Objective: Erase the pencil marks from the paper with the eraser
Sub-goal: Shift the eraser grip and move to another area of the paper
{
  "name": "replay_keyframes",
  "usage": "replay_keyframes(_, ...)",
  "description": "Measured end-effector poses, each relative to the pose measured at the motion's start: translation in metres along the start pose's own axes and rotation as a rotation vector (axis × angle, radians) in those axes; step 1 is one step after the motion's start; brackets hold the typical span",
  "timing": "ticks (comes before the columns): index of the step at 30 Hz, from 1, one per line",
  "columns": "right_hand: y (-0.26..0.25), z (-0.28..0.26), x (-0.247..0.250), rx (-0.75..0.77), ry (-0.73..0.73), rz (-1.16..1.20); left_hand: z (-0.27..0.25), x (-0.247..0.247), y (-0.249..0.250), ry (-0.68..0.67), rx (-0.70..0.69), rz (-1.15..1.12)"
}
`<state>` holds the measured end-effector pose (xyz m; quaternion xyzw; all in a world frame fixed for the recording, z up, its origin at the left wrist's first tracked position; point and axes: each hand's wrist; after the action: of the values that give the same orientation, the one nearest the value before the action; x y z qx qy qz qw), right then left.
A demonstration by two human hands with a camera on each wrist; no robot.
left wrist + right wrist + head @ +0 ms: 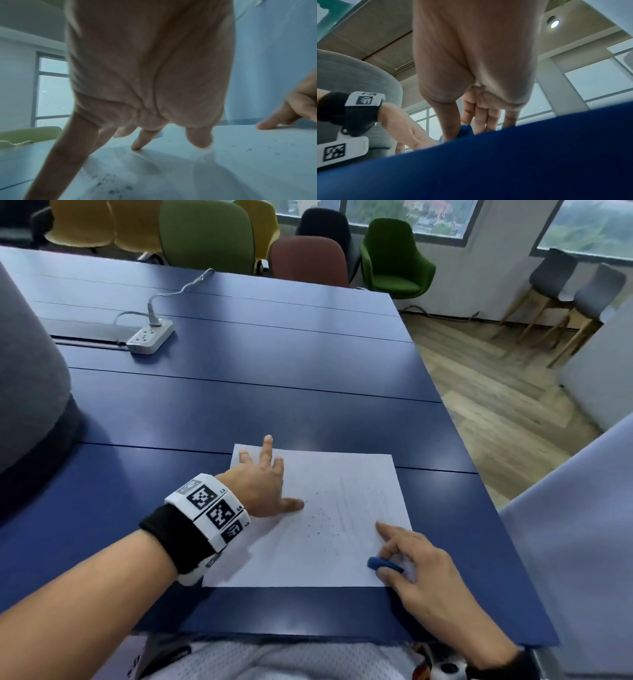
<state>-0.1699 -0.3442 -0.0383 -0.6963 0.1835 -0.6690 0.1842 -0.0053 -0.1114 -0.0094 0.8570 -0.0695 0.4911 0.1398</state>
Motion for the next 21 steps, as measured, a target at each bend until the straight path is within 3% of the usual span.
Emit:
replay_keyframes(6,0.001,-0.002,-0.003,-0.012,-0.012,0.035,-0.014,-0.015,0.005,0.026,0.0,-0.026)
replay_keyframes(8,0.003,-0.002,-0.004,-0.018,-0.007,0.048,-0.022,-0.025,0.019,-0.012,-0.111,-0.005)
replay_keyframes(12,0.005,-0.002,-0.004,-0.009,0.001,0.071,-0.044,-0.058,0.061,-0.136,-0.476,0.083)
replay_keyframes(14,0.006,-0.002,-0.004,-0.01,0.0,0.114,-0.052,-0.073,0.072,-0.167,-0.577,0.097)
replay_keyframes(18,0.01,-0.003,-0.005,-0.018,-0.039,0.171,-0.056,-0.076,0.057,-0.179,-0.556,0.08)
replay_keyframes(21,0.012,-0.002,-0.005,-0.023,-0.046,0.191,-0.053,-0.061,0.028,-0.18,-0.342,0.012)
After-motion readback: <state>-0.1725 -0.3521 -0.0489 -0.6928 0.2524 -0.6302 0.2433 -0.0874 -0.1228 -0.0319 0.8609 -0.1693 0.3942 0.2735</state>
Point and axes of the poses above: each hand's wrist, its own z-axis towards the middle knuckle, its own x-axis out of the back of the hand, y = z × x, and after that the axes turned 12 degrees about -z, right-handed
